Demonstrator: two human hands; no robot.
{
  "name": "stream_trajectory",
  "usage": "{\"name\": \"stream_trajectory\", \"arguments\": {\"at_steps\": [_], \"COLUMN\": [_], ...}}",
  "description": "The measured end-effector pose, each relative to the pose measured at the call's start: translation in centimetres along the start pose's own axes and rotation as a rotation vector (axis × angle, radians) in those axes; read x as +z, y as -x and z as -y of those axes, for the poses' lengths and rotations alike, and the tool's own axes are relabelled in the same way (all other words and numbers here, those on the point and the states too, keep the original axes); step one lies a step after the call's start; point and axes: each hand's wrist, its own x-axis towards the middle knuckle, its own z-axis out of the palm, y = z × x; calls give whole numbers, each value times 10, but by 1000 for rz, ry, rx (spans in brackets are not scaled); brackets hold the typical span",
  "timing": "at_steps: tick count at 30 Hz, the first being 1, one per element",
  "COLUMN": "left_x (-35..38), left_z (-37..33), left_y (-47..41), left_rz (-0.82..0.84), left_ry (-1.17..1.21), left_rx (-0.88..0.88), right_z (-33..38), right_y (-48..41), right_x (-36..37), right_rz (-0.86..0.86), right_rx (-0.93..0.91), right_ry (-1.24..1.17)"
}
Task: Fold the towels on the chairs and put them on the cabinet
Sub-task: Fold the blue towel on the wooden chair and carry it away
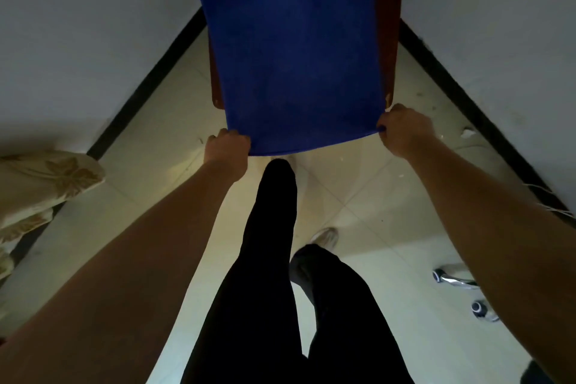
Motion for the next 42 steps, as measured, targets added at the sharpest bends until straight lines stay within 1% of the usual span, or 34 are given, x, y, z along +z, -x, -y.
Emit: {"name": "stream_trajectory", "arguments": {"at_steps": [4,6,8,9,11,13,14,16,20,26,30,33,34,36,37,38,39,41,42], "left_x": [-6,-22,-45,-57,-86,-111,-122,-137,-146,-144,-143,-141,-139,-132,-129,-126,-124,-114,-107], "left_z": [11,23,38,44,56,67,73,83,97,98,101,104,103,96,89,81,71,52,43], "left_y": [-7,-17,-31,-40,-61,-83,-96,-116,-156,-178,-193,-202,-202,-193,-186,-178,-170,-164,-163], "left_rz": [23,65,54,12,-121,-243,-293,-359,-447,-533,-617,-648,-667,-740,-777,-783,-751,-620,-555], "left_ry": [120,243,425,562,911,1252,1367,1455,1422,1354,1291,1294,1234,947,778,624,494,315,267], "left_rx": [-7,-33,-100,-161,-319,-427,-446,-451,-478,-506,-528,-534,-527,-493,-438,-344,-223,16,72], "right_z": [-5,-7,-8,-8,-6,-4,-2,0,1,3,6,14,17,20,21,21,22,20,19], "right_y": [-2,-14,-31,-41,-63,-84,-97,-119,-160,-198,-218,-221,-218,-208,-202,-196,-190,-181,-177], "right_x": [-8,-31,-60,-74,-99,-117,-124,-133,-134,-133,-132,-133,-132,-125,-120,-115,-109,-94,-88], "right_rz": [21,7,-1,-15,-65,-125,-156,-214,-295,-361,-409,-465,-460,-440,-428,-413,-385,-309,-278], "right_rx": [26,59,117,161,238,272,278,271,244,245,277,280,299,360,377,383,377,354,351], "right_ry": [-58,-198,-432,-576,-909,-1156,-1211,-1223,-1134,-987,-967,-970,-993,-1013,-1010,-987,-955,-867,-818]}}
